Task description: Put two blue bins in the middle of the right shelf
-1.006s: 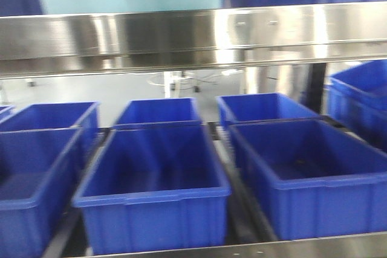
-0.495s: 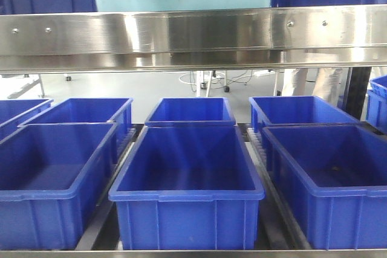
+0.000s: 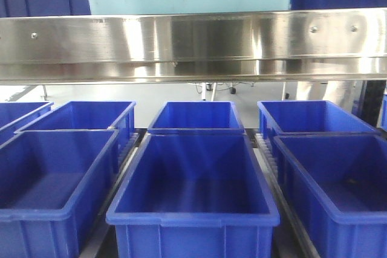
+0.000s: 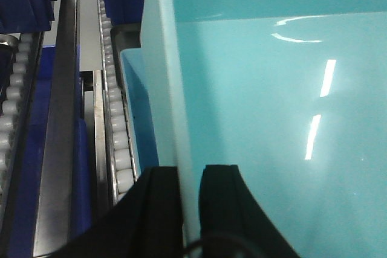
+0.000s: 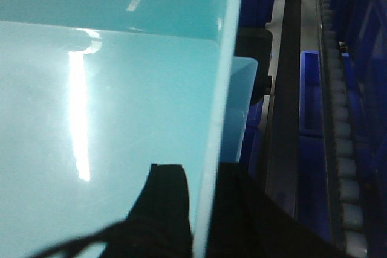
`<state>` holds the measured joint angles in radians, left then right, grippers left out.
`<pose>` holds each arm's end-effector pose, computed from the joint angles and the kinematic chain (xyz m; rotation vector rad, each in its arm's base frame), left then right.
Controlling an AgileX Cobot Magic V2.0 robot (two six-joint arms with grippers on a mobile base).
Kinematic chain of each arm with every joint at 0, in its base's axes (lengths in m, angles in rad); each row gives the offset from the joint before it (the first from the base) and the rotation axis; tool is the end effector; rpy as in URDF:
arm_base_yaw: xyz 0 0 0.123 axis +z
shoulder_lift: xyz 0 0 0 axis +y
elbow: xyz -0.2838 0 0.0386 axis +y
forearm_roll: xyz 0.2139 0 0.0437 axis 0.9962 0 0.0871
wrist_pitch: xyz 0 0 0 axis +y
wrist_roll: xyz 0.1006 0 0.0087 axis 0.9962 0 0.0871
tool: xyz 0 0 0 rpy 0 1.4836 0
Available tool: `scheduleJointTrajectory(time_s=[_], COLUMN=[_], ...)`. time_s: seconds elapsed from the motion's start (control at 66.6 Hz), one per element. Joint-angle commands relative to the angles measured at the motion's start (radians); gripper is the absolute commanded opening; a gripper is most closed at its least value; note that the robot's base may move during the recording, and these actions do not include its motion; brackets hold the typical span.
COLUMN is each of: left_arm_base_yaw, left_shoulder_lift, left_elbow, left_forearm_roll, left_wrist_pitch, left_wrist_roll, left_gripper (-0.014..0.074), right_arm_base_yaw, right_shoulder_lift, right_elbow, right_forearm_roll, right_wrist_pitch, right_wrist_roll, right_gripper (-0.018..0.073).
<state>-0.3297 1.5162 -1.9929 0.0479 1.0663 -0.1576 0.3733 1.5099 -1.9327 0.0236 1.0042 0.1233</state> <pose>0.2677 -0.0871 0.4968 0.1771 2.0735 -0.2408 0.2667 0.1066 0.4883 -0.2587 2.0655 0.3332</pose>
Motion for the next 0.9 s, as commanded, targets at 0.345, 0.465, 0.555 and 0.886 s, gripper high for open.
scheduleJointTrajectory(time_s=[0.345,0.465,0.555,0.886], left_arm_base_yaw=[-0.007,-0.007,-0.007,-0.007], left_shoulder_lift=[-0.016,-0.016,-0.016,-0.016], left_elbow=[-0.014,-0.014,-0.014,-0.014], left_forearm_roll=[-0.061,-0.061,-0.061,-0.061], left_wrist_pitch=[-0.044,-0.044,-0.044,-0.044], left_wrist_roll=[0.016,0.016,0.016,0.016], left_gripper=[-0.0111,-0.0111,-0.0111,-0.0111], right_arm_base_yaw=[-0.001,-0.001,-0.001,-0.001], right_shoulder_lift=[-0.008,-0.008,-0.008,-0.008], right_elbow=[-0.009,-0.009,-0.009,-0.009], right_forearm_roll=[0.004,0.004,0.004,0.004], right_wrist_pitch=[-0.047,-0.047,-0.047,-0.047], right_wrist_roll=[-0.016,-0.016,-0.016,-0.016], right_gripper=[-0.0152,-0.0152,-0.0152,-0.0152])
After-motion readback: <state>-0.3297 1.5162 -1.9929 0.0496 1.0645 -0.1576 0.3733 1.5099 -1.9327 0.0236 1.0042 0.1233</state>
